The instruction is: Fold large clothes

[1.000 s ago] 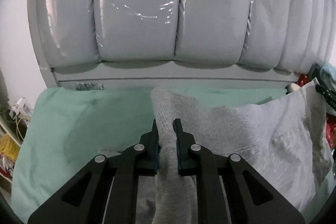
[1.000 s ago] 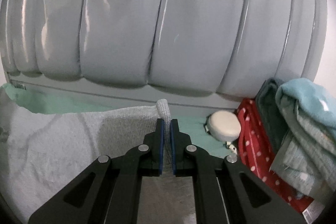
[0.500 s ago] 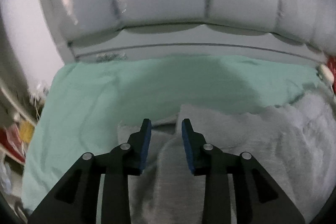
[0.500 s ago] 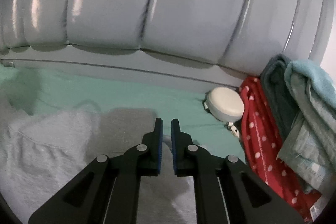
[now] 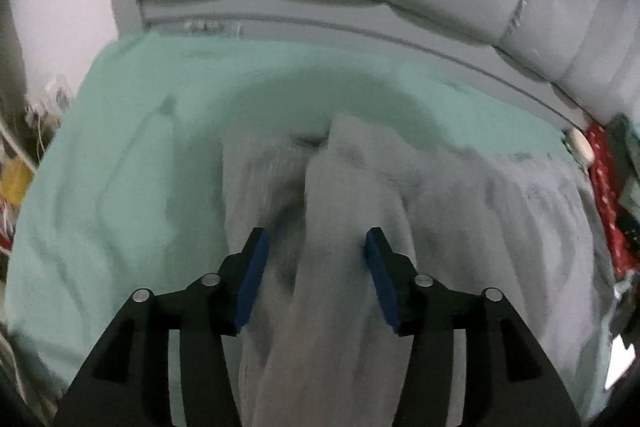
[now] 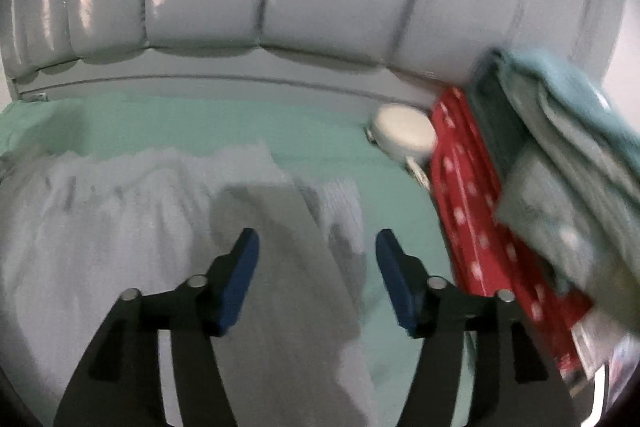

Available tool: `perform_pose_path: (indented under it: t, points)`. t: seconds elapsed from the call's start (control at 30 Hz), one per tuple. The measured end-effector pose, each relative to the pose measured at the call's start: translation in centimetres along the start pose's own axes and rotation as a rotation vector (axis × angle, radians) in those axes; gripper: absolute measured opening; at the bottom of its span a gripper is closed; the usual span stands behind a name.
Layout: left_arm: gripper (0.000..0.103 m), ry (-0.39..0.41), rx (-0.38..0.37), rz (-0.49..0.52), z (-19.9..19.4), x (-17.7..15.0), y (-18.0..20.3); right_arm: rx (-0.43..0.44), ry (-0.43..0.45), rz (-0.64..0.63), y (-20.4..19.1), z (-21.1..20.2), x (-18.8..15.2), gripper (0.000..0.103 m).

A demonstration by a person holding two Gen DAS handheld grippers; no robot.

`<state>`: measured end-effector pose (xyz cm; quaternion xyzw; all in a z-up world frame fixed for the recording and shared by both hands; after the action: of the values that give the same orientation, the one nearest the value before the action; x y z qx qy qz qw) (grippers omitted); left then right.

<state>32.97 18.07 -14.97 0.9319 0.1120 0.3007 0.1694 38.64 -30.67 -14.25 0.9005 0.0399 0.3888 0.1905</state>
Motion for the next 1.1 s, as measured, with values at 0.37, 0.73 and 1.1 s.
perform_pose_path:
  t: [0.37,0.73,1.1]
  points:
    - [0.063,-0.198,0.012,-0.063,-1.6,-9.4,-1.8,0.153,-0.284,0.271,6.0,-0.9,-9.6,0.065]
    - [0.063,-0.186,0.062,-0.097,-0.9,-10.6,-0.9,0.103,-0.352,0.384,8.7,2.2,-11.4,0.064]
    - [0.063,-0.208,0.093,0.012,1.0,-10.2,1.4,0.217,-0.323,0.234,3.8,2.4,-11.0,0.023]
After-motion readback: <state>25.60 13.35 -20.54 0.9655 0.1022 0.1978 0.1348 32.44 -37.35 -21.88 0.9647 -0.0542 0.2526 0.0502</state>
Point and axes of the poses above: each gripper's, at about its wrist camera, not at the fingertips, and z roughly the way its jaws point, y to its right, x to its top, the point moved 1 cm from there along z, roughly the way its jaws point, and after that the axes turned 15 degrees about -x, right-handed, at the moved point
